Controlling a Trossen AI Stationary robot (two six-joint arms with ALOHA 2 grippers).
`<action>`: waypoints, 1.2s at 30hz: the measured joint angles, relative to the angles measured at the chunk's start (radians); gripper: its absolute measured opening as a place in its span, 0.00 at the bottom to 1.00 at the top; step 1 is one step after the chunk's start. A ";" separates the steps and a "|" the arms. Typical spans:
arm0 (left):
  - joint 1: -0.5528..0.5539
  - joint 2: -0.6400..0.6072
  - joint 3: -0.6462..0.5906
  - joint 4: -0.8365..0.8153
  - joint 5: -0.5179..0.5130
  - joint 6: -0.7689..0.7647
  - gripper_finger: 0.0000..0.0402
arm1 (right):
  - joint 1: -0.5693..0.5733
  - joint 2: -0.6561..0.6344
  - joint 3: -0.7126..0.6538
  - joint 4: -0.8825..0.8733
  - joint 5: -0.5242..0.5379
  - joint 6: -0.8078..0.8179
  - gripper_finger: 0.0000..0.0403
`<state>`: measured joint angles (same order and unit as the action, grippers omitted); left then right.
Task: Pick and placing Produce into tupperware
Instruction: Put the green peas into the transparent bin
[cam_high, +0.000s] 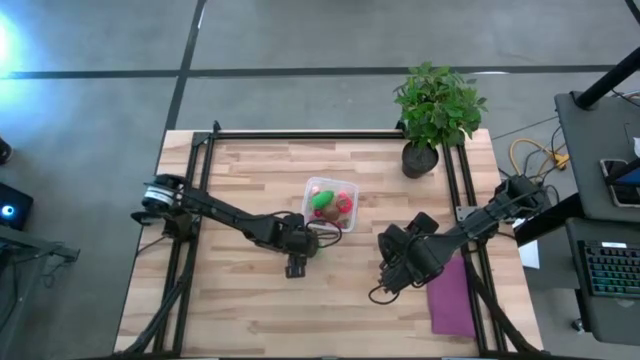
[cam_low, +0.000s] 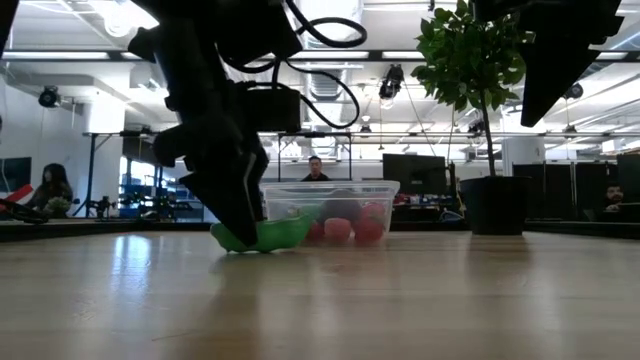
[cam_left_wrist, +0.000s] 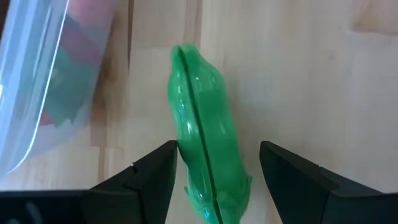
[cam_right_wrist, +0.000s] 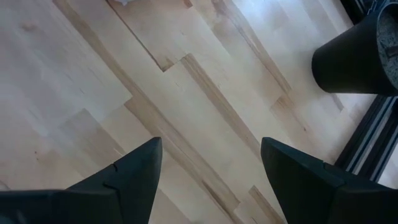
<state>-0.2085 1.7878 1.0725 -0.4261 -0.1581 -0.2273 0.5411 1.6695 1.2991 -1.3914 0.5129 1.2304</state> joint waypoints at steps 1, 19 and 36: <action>0.000 0.002 0.000 0.000 0.000 0.001 0.53 | 0.000 0.000 0.000 0.000 0.000 0.000 0.66; 0.006 -0.051 0.065 0.020 -0.020 -0.001 0.26 | 0.000 0.000 0.000 0.007 0.003 -0.009 0.66; 0.276 -0.065 0.244 -0.097 -0.032 -0.011 0.33 | 0.000 0.000 -0.003 0.017 0.005 -0.024 0.66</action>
<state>0.0678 1.7226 1.3161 -0.5234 -0.1897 -0.2380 0.5411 1.6695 1.2961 -1.3743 0.5182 1.2064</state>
